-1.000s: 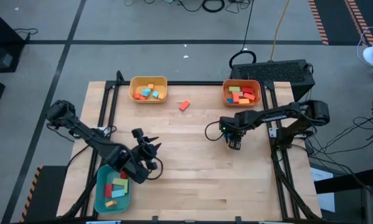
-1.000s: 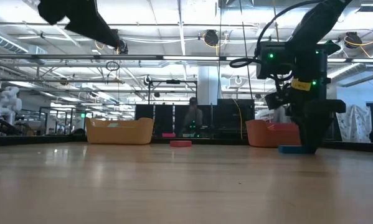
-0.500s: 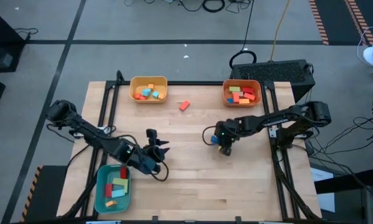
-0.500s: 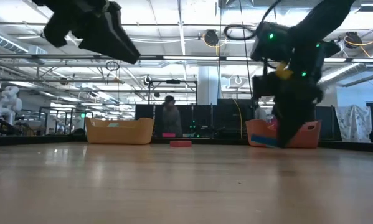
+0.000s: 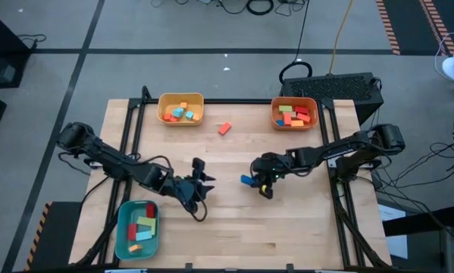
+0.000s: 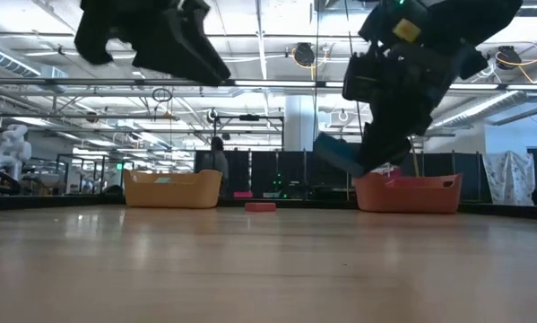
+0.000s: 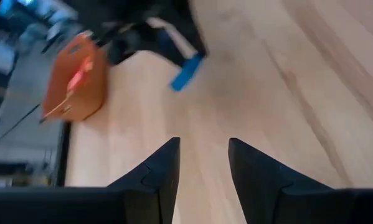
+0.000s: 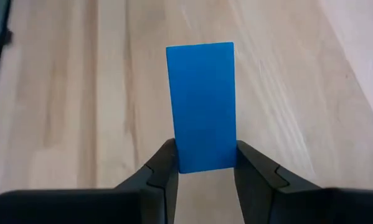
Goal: Sort blocks by size
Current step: Put the dark blue block into the blue bin
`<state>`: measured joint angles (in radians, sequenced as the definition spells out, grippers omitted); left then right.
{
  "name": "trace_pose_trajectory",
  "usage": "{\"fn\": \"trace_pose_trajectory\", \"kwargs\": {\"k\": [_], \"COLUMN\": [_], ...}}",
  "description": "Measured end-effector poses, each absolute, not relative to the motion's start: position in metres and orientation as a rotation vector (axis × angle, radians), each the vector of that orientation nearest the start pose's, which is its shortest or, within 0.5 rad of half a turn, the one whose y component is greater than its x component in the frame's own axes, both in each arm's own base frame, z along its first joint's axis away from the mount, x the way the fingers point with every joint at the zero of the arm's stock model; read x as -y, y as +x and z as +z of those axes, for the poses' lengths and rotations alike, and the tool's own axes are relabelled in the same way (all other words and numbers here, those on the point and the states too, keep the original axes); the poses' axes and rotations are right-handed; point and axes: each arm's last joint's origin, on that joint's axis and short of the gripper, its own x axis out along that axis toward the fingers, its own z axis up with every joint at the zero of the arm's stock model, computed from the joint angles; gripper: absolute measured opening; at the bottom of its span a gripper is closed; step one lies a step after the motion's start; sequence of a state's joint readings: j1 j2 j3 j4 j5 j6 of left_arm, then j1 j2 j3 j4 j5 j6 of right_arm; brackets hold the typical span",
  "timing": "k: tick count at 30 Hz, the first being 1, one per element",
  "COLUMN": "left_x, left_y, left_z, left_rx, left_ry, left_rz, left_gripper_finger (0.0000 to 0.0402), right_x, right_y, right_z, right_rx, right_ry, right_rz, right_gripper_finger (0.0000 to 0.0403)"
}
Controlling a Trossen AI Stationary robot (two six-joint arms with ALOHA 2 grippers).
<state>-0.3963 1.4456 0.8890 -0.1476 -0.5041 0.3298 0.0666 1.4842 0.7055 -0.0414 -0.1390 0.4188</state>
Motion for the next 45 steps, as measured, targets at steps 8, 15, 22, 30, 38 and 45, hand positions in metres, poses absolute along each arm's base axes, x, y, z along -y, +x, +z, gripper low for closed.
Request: {"fn": "trace_pose_trajectory", "kwargs": {"k": [8,15,22,30,38,45], "left_x": [0.113,0.114,0.107,0.096,0.084,0.084], "left_y": [0.305,0.32,0.325,0.332,0.341,0.355], "left_z": [0.198,0.188,0.189,0.193,0.194,0.19], "left_rx": [-0.609,-0.541,-0.529,-0.475,-0.398,-0.389], "left_ry": [0.843,0.961,0.973,0.925,0.901,0.888], "left_rz": [-0.104,-0.083,-0.066,-0.106,-0.174,-0.21], "left_gripper_finger": [0.014,0.0168,0.0255,0.0278,0.0269,0.0245], "right_x": [-0.04,-0.048,-0.05,-0.047,-0.048,-0.046], "right_y": [0.286,0.287,0.289,0.291,0.293,0.294], "right_z": [0.174,0.172,0.175,0.176,0.176,0.177], "right_rx": [-0.742,-0.759,-0.712,-0.693,-0.676,-0.663], "right_ry": [0.449,0.468,0.474,0.476,0.452,0.442], "right_rz": [0.088,0.126,0.144,0.144,0.177,0.175], "right_gripper_finger": [0.0103,0.0103,0.0103,0.0103,0.0103,0.0103]}}
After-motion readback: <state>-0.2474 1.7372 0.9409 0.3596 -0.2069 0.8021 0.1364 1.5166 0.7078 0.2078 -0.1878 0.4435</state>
